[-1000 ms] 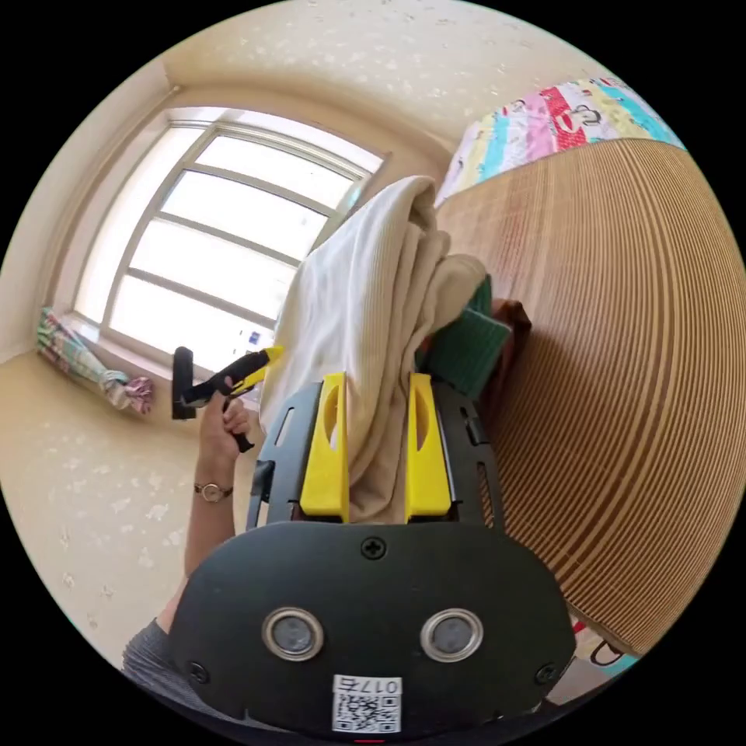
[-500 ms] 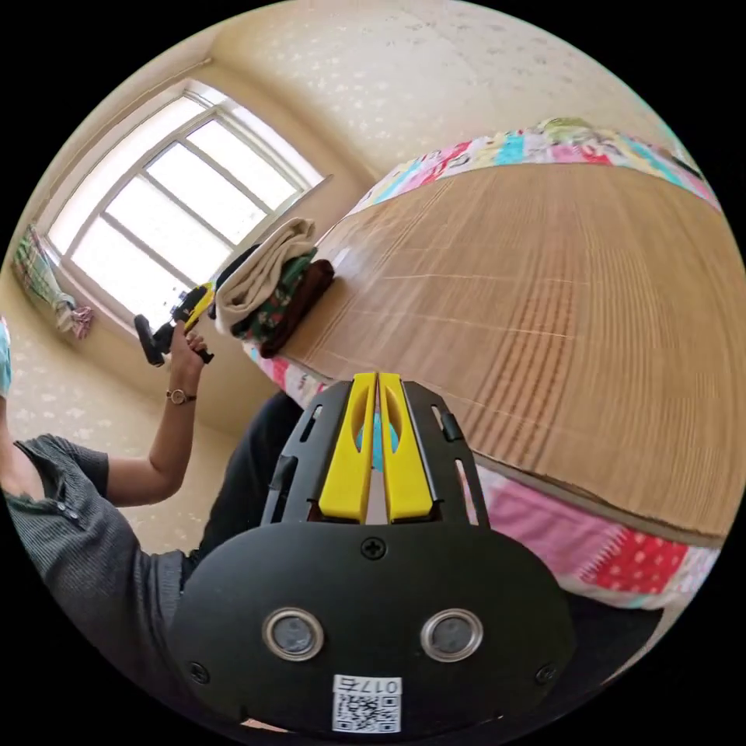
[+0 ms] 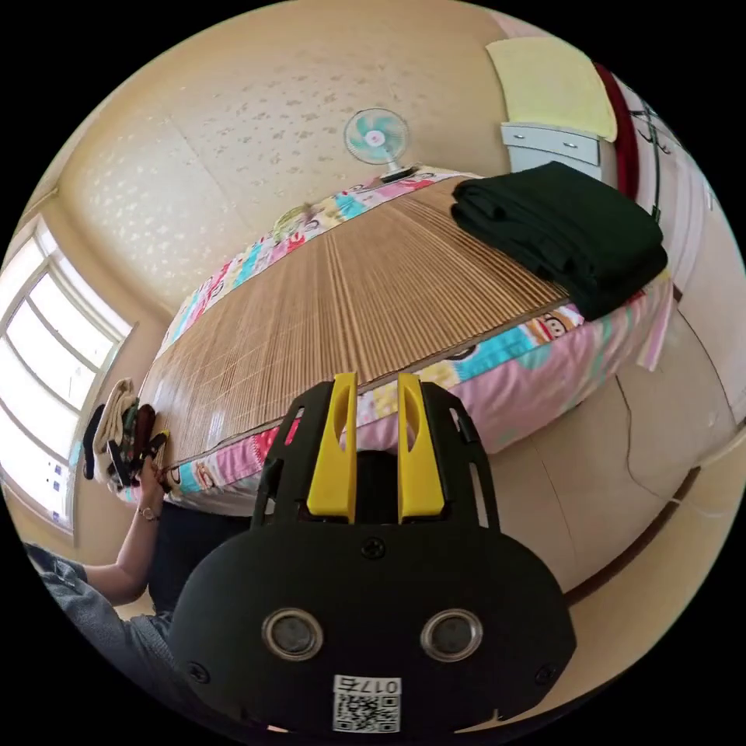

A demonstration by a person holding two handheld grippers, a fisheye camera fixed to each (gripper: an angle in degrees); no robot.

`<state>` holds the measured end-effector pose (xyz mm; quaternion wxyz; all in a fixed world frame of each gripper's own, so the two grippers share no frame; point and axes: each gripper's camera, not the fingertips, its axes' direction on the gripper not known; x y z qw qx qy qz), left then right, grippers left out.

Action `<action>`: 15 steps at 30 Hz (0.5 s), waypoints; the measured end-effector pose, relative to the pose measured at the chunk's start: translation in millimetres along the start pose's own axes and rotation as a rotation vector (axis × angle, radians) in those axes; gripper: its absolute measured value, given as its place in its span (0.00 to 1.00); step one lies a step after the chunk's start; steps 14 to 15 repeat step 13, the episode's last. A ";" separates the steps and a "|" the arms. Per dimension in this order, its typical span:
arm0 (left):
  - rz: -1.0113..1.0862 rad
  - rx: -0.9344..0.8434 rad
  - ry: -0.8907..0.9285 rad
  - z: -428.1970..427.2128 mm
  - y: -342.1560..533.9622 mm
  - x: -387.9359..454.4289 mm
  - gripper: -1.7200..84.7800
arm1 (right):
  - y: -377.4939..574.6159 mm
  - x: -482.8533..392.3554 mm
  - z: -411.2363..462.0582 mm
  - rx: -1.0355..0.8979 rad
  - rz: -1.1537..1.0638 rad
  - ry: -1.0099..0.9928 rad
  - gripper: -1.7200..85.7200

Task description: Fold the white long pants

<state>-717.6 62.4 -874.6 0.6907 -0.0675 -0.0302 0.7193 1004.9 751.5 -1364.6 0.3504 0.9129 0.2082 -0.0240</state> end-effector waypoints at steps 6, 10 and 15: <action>-0.011 -0.004 0.005 3.4 7.0 -20.1 0.02 | -39.1 80.6 -36.5 0.161 0.229 0.066 0.17; 0.005 0.002 -0.030 4.4 10.0 -24.7 0.01 | -78.6 134.3 -48.8 0.223 0.382 0.091 0.19; -0.002 0.002 -0.016 5.3 10.5 -36.5 0.01 | -88.5 173.3 -62.6 0.300 0.578 0.230 0.19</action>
